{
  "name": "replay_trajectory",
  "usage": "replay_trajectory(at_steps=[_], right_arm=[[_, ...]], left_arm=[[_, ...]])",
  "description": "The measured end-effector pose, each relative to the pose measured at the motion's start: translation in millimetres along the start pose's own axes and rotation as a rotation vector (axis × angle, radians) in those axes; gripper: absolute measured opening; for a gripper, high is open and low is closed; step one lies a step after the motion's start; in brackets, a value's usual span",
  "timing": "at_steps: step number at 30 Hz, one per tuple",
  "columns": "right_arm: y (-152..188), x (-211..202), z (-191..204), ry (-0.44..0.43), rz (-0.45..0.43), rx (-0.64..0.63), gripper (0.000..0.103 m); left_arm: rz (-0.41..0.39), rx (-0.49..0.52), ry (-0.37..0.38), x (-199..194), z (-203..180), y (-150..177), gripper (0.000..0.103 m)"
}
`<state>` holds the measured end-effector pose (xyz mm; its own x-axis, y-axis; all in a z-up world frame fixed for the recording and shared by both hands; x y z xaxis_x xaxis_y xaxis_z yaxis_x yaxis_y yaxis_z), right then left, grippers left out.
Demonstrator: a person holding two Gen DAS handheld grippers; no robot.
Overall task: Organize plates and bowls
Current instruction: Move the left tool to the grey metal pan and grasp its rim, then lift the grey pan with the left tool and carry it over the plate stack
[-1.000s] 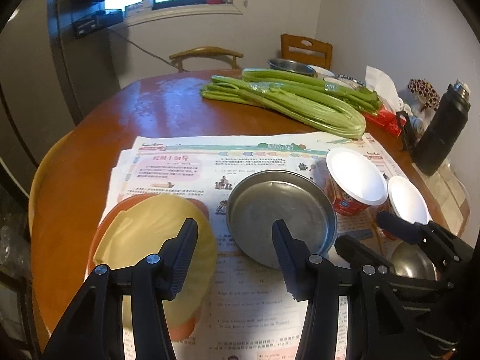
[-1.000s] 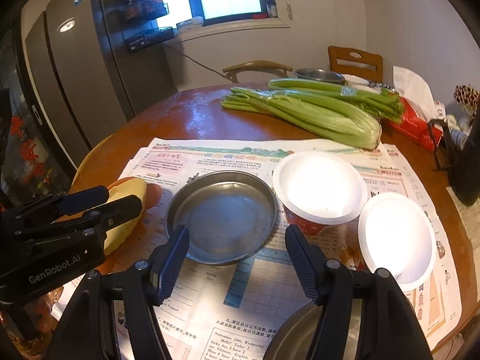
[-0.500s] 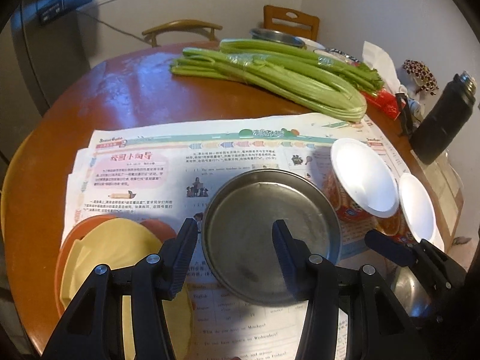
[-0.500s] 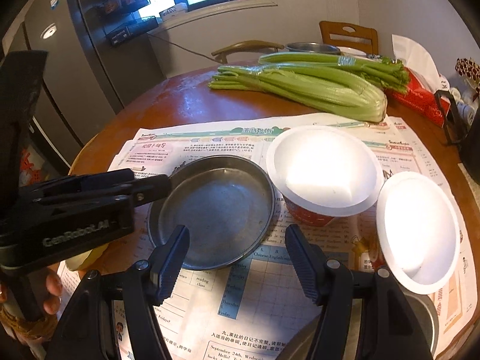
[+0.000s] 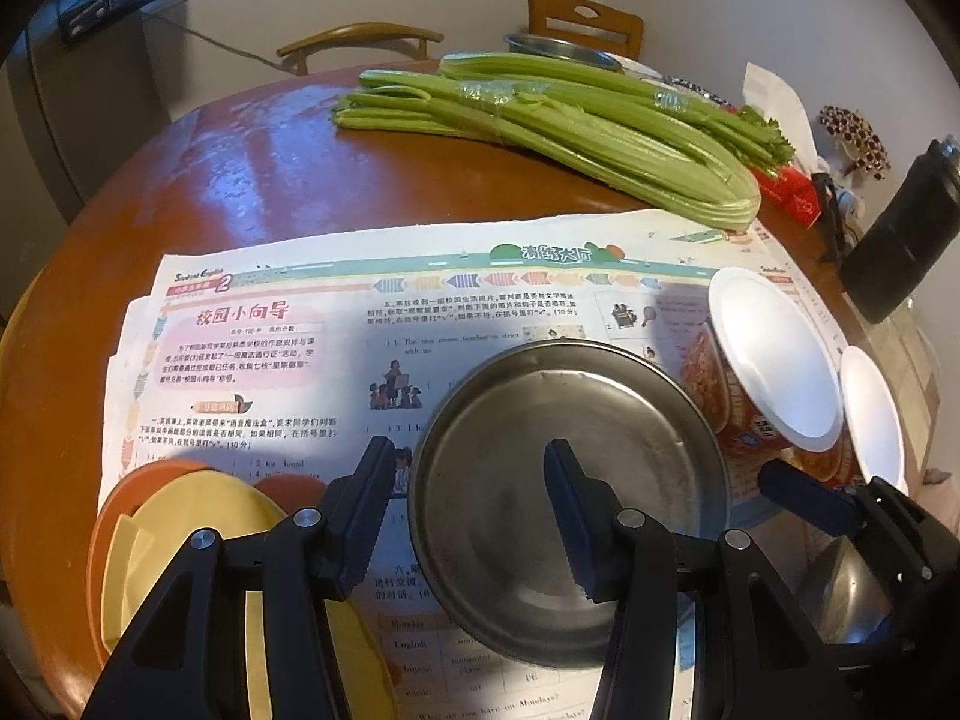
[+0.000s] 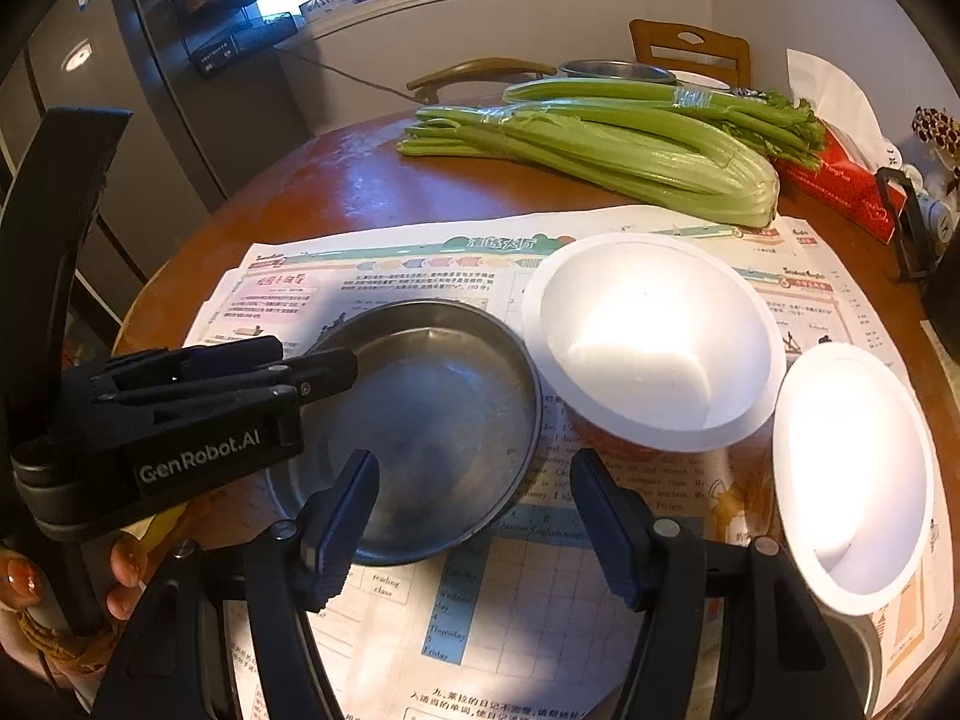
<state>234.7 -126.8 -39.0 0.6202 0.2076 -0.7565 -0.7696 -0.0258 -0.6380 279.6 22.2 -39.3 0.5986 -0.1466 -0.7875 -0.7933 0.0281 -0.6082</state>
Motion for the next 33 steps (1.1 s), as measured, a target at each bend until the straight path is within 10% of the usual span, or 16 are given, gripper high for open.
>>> replay_trajectory(at_steps=[33], right_arm=[[3.0,5.1,19.0,-0.035,0.034,-0.047,0.067]], left_arm=[[0.006,-0.052,0.049,-6.6,4.2,6.5,0.045]])
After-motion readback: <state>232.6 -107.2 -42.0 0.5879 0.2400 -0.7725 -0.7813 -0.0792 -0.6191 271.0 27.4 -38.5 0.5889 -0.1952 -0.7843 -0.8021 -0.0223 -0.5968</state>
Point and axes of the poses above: each gripper's, at about its wrist camera, not at the fingertips, and x roughly the way its jaws point, z to its left, y to its underside, the point moved 3 cm from there along x, roughly the way its jaws point, and after that the axes turned 7 degrees about -z, right-handed, at the moved point
